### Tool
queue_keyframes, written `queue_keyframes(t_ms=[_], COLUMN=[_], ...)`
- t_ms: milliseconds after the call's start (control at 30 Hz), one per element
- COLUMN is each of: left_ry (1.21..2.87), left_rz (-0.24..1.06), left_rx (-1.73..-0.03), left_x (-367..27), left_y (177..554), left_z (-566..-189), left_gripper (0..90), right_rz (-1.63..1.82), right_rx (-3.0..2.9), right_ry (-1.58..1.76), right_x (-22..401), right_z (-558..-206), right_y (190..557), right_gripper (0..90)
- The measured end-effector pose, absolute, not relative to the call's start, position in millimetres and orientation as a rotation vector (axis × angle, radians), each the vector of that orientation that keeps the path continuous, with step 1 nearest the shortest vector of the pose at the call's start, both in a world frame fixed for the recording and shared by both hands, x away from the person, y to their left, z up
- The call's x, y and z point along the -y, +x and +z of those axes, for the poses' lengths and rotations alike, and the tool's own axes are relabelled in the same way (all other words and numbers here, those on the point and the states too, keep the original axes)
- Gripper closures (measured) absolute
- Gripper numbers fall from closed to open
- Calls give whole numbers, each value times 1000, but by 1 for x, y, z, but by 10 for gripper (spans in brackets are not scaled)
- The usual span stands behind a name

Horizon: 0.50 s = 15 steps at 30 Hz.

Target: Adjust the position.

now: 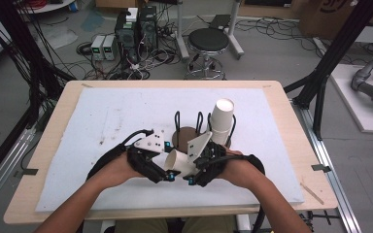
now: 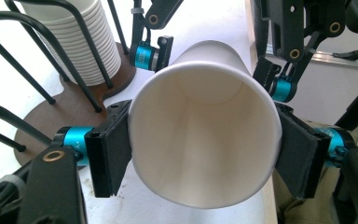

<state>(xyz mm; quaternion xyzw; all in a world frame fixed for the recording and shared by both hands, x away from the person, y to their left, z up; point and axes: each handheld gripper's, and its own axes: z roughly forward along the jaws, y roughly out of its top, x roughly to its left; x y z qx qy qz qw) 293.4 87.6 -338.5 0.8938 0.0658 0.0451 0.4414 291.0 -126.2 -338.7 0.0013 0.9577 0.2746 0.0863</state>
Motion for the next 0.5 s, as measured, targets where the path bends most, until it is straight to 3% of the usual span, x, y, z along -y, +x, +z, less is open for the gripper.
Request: queue_keyframes(t_ms=[500], left_ry=[2180], left_rz=[128], left_rx=[-169], left_x=[-88], left_y=[293], left_z=[-345], left_gripper=[273], right_rz=[839], right_rx=[-2860], right_ry=[57], right_x=[127], right_z=[-346], right_y=[292], right_gripper=[350])
